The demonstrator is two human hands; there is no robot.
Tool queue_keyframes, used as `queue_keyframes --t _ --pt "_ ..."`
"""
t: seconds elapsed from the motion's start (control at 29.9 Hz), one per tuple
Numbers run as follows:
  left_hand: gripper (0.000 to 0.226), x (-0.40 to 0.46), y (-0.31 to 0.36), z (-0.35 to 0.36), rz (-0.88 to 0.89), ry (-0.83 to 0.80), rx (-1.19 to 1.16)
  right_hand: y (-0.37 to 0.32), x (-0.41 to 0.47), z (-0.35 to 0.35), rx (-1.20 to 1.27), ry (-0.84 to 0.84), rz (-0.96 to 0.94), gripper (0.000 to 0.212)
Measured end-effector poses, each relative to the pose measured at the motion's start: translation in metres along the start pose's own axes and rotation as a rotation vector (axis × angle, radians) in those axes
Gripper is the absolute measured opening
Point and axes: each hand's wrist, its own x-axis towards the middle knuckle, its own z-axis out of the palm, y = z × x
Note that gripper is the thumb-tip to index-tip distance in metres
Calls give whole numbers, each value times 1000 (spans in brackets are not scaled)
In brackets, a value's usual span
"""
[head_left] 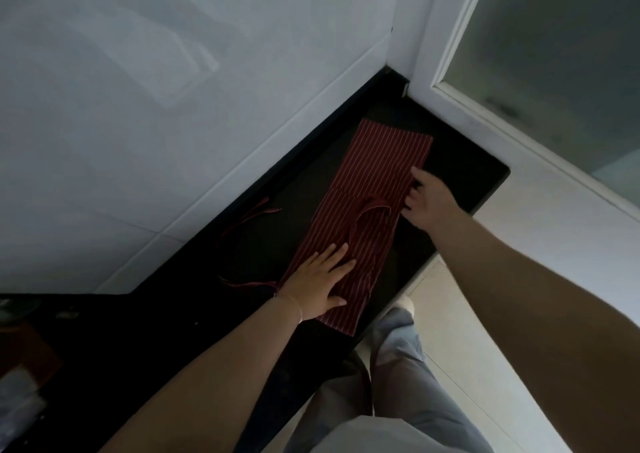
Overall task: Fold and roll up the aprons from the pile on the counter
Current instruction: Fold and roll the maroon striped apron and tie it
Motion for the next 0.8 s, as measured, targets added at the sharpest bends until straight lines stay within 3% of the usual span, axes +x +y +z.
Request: queue_keyframes --t 0.17,0.23,0.37,0.47,0.54,0.6,0.67,0.7,0.74,0.8 --pt "78 -5 -10 1 44 -8 1 -28 15 8 -113 -15 96 49" --pt "78 -3 -11 -2 54 -11 7 -34 14 11 -249 13 48 49" --pt "72 6 -11 -9 39 43 16 -30 -20 27 -642 -21 -393 43" --pt "38 4 -7 -9 47 275 -100 8 -57 22 -1122 -76 -716 28" --pt "14 -6 -3 -10 -135 580 -331 45 -68 6 -1420 -245 -984 32" --pt "13 -16 -1 -17 -526 770 -877 82 -63 -16 -1635 -483 -1069 51" --pt "26 -23 -8 -27 -807 688 -1541 112 -56 -34 -1793 -607 -1069 61" --pt "42 -25 -17 -27 -853 600 -1780 122 -54 -40 -1861 -642 -1060 60" --pt "58 -30 -27 -24 -855 522 -1924 131 -54 -46 -1913 -653 -1055 57" --pt "69 -36 -39 -20 -808 402 -1962 139 -53 -52 -1982 -660 -1033 58"
